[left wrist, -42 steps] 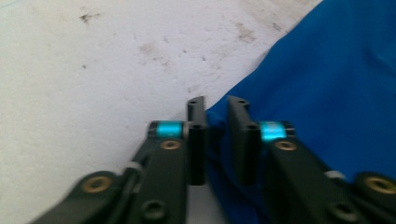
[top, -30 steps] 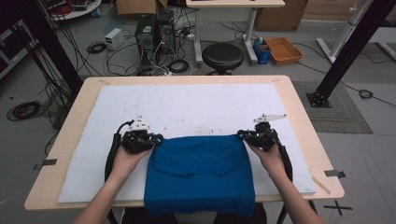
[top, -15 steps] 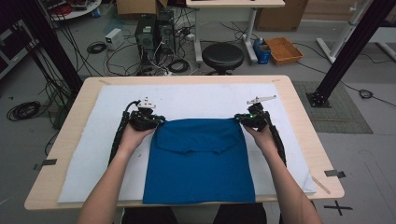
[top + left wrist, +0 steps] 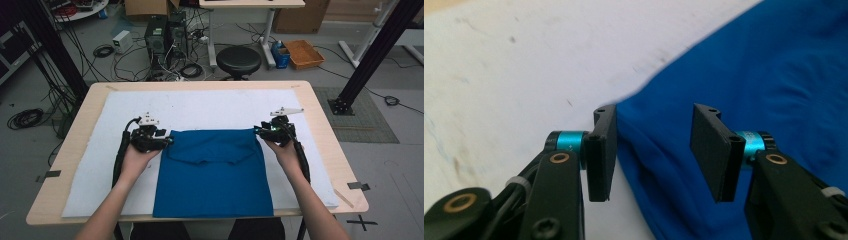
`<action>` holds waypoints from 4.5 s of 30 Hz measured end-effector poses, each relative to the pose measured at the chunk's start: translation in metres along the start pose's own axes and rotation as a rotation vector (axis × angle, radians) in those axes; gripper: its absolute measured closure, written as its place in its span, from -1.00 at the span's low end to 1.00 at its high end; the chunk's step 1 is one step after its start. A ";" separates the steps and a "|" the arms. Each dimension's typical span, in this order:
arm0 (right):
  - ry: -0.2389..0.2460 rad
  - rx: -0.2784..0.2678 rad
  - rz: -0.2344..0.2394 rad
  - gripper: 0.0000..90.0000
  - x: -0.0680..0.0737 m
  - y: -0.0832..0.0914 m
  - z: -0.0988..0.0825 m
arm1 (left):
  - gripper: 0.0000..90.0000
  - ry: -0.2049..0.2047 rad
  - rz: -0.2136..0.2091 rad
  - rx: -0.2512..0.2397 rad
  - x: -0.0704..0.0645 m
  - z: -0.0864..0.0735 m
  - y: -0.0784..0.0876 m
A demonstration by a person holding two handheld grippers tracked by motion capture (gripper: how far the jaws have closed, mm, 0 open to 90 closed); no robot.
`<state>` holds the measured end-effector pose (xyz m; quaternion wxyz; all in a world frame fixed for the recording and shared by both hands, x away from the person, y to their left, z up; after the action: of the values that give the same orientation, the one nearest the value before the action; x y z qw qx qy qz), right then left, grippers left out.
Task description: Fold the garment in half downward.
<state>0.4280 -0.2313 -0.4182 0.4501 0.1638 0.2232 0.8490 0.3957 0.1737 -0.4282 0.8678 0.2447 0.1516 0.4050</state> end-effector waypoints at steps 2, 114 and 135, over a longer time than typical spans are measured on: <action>-0.025 -0.013 -0.010 0.37 0.004 0.010 -0.006 | 0.21 0.053 -0.002 0.010 -0.007 -0.010 0.005; -0.072 -0.004 -0.057 0.35 0.037 0.078 -0.056 | -0.10 0.118 0.013 -0.056 -0.036 -0.037 0.058; -0.046 0.141 -0.063 0.93 0.025 0.010 -0.063 | 0.80 0.089 0.073 0.090 -0.012 -0.046 0.005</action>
<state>0.3772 -0.2305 -0.4645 0.4689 0.2074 0.2772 0.8126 0.3639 0.1812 -0.4629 0.8329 0.2707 0.1990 0.4396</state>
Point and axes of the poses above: each handheld gripper's, and its own axes: y roughly backward along the jaws, z roughly out of its top, x roughly to its left, the point moved 3 cm from there along -y, roughly forward along the jaws, and after that the axes turned 5 degrees about -x, right-handed, at the moved point
